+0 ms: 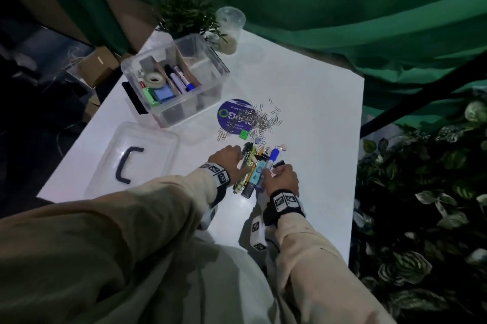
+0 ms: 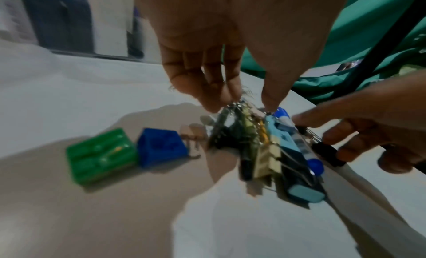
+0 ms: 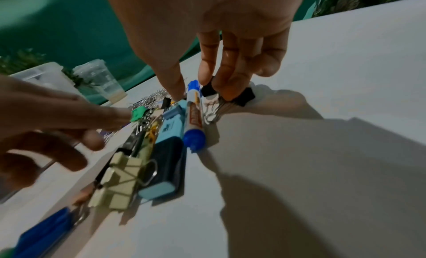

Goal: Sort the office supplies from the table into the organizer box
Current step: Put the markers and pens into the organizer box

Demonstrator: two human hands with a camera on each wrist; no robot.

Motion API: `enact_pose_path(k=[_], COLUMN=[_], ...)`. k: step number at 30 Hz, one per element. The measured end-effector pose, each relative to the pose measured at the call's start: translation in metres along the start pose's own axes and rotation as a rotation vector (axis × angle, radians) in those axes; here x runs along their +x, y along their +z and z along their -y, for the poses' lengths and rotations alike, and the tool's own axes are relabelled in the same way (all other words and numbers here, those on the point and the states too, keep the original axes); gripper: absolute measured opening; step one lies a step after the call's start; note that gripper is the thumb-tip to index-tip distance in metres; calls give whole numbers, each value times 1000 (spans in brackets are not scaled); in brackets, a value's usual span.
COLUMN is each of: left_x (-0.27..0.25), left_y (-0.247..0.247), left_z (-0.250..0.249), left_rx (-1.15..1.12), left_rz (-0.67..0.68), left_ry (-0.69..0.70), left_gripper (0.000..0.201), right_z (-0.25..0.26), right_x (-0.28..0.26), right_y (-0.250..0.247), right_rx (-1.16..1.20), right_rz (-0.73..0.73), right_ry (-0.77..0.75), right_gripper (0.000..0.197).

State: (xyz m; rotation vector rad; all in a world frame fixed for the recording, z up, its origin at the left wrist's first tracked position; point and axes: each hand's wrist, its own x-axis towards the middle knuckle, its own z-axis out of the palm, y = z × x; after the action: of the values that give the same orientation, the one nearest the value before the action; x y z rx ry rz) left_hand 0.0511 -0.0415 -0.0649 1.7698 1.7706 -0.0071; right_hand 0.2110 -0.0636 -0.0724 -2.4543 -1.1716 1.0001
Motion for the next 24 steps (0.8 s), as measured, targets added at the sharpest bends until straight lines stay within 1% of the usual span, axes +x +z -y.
enact_pose_path(k=[2,3,6,9,12,15,18,20,24], left_x=[0,0,4,9,14,16,17,18,19], left_y=[9,12,17,19,22,25,24,23,18], left_z=[-11,-15,-21,-22,-19,-20,-20,-19,-17], left_rx=[37,42,2,-73,-121,-92,-95,-99,-136], left_rz=[7,1,5,36,83,79,34,2,-3], left_ry=[-83,-122,-177,-233,-310,-305,-312,-333,-347], left_gripper=[55,60,62,63,58,51,46,43,38], right_z=[2,3,5,10,14,17,20,19,16], right_x=[-2,-2,0,2,3,4,1,1,1], right_y=[5,7,11,12,15,17,15,15,19], right_rx=[-11,-16,-24,-23,9,37,47,40,-28], right_rz=[43,57,92,115,133,138,138,146,157], right_ry=[-11,-9,-7,7,40,52,49,32,-31], right_gripper=[43,47,55,56,59,66,56,52,58])
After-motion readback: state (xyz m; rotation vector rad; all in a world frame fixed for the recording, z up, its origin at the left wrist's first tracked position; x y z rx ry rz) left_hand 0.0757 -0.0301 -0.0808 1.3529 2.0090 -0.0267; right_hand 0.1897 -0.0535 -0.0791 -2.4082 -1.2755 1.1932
